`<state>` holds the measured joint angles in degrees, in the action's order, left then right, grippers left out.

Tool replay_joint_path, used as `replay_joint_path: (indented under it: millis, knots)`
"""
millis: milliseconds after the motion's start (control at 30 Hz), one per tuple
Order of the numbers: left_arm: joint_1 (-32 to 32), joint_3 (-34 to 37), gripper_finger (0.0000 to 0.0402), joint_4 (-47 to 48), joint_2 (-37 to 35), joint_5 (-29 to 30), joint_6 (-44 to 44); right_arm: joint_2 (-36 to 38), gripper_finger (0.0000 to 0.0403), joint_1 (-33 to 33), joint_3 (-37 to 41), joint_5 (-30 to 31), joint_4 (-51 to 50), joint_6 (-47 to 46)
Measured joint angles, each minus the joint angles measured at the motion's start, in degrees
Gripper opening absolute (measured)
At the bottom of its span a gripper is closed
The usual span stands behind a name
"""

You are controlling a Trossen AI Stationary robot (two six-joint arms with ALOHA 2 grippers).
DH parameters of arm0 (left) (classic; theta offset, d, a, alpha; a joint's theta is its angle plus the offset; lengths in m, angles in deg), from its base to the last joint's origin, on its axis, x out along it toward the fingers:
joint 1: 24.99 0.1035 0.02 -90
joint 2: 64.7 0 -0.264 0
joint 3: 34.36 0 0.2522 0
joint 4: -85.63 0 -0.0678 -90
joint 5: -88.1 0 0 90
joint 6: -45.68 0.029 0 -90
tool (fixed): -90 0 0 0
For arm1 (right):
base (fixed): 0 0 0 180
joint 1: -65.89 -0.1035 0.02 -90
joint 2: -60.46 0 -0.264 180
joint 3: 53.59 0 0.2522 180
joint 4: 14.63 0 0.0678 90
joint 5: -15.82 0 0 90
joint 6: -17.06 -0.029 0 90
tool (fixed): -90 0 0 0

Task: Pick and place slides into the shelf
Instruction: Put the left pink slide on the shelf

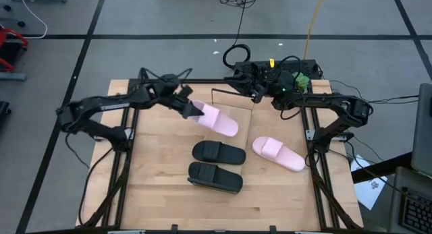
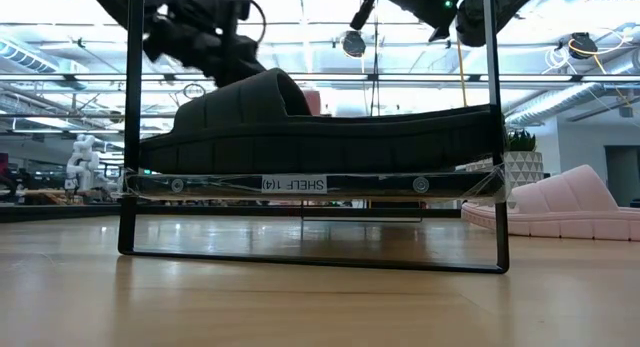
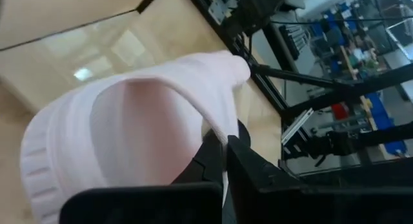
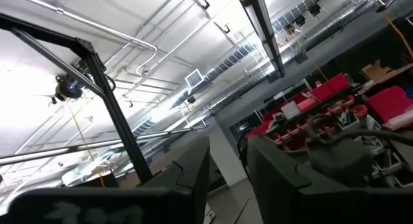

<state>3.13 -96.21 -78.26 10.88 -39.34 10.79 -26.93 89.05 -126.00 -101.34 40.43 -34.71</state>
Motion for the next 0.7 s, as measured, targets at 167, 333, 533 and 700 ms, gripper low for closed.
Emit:
replay_joint_path:
  millis: [167,333,533,700]
  knots:
    - [-2.2,0.0,0.0,-7.6,5.2,-0.4,-1.3,0.0,0.0093,0.0,0.0,-0.1,0.0,0.0]
    - [-3.4,0.0,0.0,-13.3,6.8,-1.9,-3.6,0.0,0.0093,0.0,0.0,-0.1,0.0,0.0]
    - [-3.9,0.0,0.0,-12.6,7.5,-0.4,-0.9,0.0,0.0093,0.0,0.0,-0.1,0.0,0.0]
    - [-3.8,0.0,0.0,-13.1,7.5,0.1,0.7,0.0,0.0093,0.0,0.0,-0.1,0.0,0.0]
